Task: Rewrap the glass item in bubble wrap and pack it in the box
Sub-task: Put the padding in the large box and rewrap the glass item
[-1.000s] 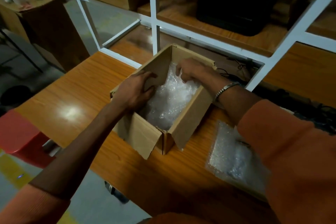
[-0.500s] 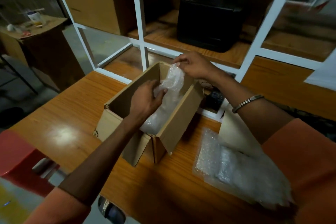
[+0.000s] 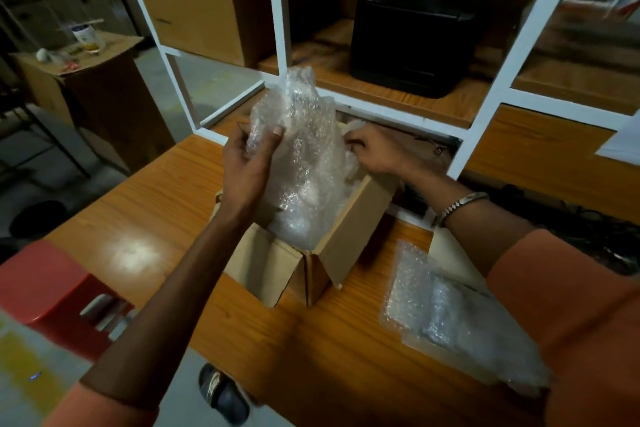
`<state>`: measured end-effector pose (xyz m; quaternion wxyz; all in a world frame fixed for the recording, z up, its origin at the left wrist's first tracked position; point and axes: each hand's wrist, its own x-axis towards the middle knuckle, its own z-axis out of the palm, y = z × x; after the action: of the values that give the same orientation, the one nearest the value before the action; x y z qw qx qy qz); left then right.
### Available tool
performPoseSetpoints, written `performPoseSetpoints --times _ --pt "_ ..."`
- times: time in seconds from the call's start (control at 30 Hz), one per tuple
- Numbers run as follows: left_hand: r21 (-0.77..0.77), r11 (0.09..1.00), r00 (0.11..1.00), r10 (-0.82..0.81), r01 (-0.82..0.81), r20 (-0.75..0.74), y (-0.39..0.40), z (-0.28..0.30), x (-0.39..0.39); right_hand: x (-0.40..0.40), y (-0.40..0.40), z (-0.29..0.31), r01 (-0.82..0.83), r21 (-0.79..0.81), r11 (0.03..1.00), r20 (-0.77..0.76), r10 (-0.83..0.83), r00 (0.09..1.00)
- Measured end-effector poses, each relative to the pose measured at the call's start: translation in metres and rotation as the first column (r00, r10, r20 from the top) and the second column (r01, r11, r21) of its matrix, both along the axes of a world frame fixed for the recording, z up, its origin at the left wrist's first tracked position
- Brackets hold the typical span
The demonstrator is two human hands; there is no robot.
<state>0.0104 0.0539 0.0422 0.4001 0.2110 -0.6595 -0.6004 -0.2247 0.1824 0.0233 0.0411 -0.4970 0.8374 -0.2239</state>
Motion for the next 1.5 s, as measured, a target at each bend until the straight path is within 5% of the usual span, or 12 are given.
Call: performPoseSetpoints --times 0.1,0.17,0.27,0.33,0.4,0.47,0.53,0.63,0.8,1.0,1.3,1.5 --pt "-0.034 0.999 0.997 0.022 -0.019 0.080 -0.008 -0.006 0.000 0.004 -0.006 0.012 0.094 -0.265 0.960 0.113 -0.065 0.991" --pt "-0.045 0.999 0.996 0.015 -0.011 0.085 -0.003 -0.004 -0.002 0.005 -0.006 0.033 0.093 -0.288 0.953 0.188 -0.039 0.981" --pt "-0.072 0.997 0.995 -0.024 0.031 0.095 0.008 0.006 -0.008 0.011 0.004 0.053 -0.035 -0.028 0.999 0.289 0.041 0.957" --pt "-0.052 0.992 0.990 -0.110 0.115 0.094 0.015 0.016 -0.013 0.017 0.014 0.054 -0.085 0.197 0.977 0.226 0.040 0.973" --pt "0.037 0.973 0.972 -0.228 0.226 0.057 0.021 0.028 -0.019 0.019 0.022 0.053 -0.058 0.173 0.983 0.245 0.015 0.969" --pt "0.135 0.937 0.945 -0.328 0.323 0.018 0.028 0.038 -0.028 0.022 0.033 0.061 0.040 -0.053 0.998 0.512 -0.007 0.859" --pt "0.184 0.913 0.928 -0.372 0.363 0.013 0.036 0.044 -0.040 0.019 0.048 0.071 0.145 -0.262 0.954 0.754 0.108 0.648" --pt "0.210 0.904 0.924 -0.382 0.372 0.008 0.053 0.044 -0.063 0.011 0.082 0.079 0.181 -0.399 0.899 0.860 0.298 0.414" --pt "0.247 0.869 0.894 -0.448 0.428 0.026 0.091 0.038 -0.097 -0.007 0.155 0.074 0.282 -0.379 0.881 0.830 0.189 0.524" --pt "0.338 0.727 0.754 -0.653 0.598 0.070 0.153 0.040 -0.122 -0.030 0.252 0.073 0.597 -0.504 0.624 0.828 0.153 0.539" --pt "0.386 0.720 0.753 -0.652 0.577 0.089 0.235 0.018 -0.116 -0.020 0.363 0.061 0.613 -0.391 0.687 0.877 0.076 0.474" --pt "0.448 0.778 0.827 -0.545 0.440 0.135 0.290 0.007 -0.094 0.000 0.394 0.034 0.584 -0.324 0.744 0.833 -0.068 0.549"
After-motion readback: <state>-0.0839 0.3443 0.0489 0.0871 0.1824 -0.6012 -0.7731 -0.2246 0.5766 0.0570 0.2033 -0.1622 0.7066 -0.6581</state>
